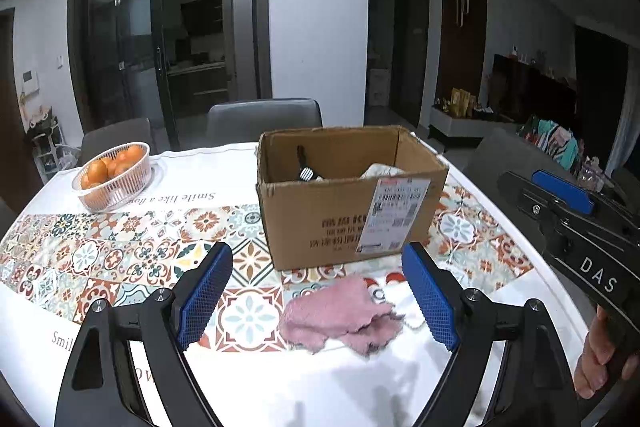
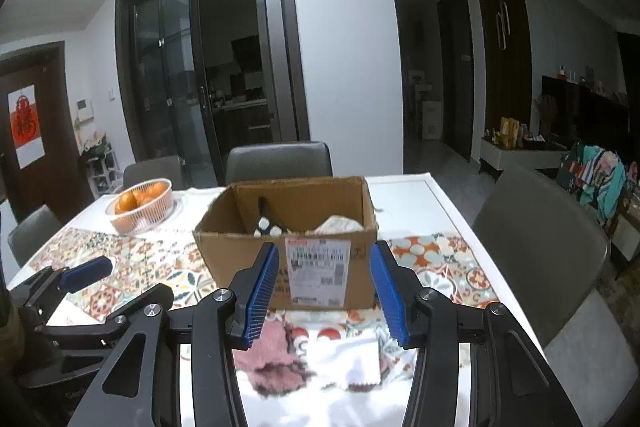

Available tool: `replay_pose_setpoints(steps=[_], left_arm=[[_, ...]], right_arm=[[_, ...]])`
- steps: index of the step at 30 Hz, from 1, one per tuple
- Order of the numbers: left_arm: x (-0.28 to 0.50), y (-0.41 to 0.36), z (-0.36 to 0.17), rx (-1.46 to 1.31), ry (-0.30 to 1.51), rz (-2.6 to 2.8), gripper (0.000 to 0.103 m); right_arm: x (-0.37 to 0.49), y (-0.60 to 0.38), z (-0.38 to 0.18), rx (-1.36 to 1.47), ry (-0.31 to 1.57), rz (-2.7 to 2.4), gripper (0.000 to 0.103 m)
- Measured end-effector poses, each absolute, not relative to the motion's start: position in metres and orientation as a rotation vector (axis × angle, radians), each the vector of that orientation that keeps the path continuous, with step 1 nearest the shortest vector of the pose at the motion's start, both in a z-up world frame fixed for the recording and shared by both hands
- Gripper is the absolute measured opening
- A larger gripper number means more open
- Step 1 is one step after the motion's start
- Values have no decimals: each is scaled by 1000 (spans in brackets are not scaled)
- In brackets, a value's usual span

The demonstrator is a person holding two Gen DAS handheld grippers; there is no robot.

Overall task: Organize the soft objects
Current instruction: 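Grasp the pink fuzzy towel with the left tool while the right tool grasps the white cloth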

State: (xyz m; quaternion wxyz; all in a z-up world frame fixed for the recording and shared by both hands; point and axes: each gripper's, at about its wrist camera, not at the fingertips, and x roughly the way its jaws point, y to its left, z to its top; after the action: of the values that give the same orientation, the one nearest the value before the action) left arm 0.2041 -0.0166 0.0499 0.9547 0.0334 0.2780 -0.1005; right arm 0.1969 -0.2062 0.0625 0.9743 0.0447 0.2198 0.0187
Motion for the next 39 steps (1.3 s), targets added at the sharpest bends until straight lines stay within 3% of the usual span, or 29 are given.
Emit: replay_pose_setpoints(steps=[17,39], left_arm=[[174,-26,-7,111,624,-224,87],[224,-54,-57,120,738,-230,87]], right_arm=[[180,-206,-4,100,627,72,49],[234,-227,-46,49,712,109,49]])
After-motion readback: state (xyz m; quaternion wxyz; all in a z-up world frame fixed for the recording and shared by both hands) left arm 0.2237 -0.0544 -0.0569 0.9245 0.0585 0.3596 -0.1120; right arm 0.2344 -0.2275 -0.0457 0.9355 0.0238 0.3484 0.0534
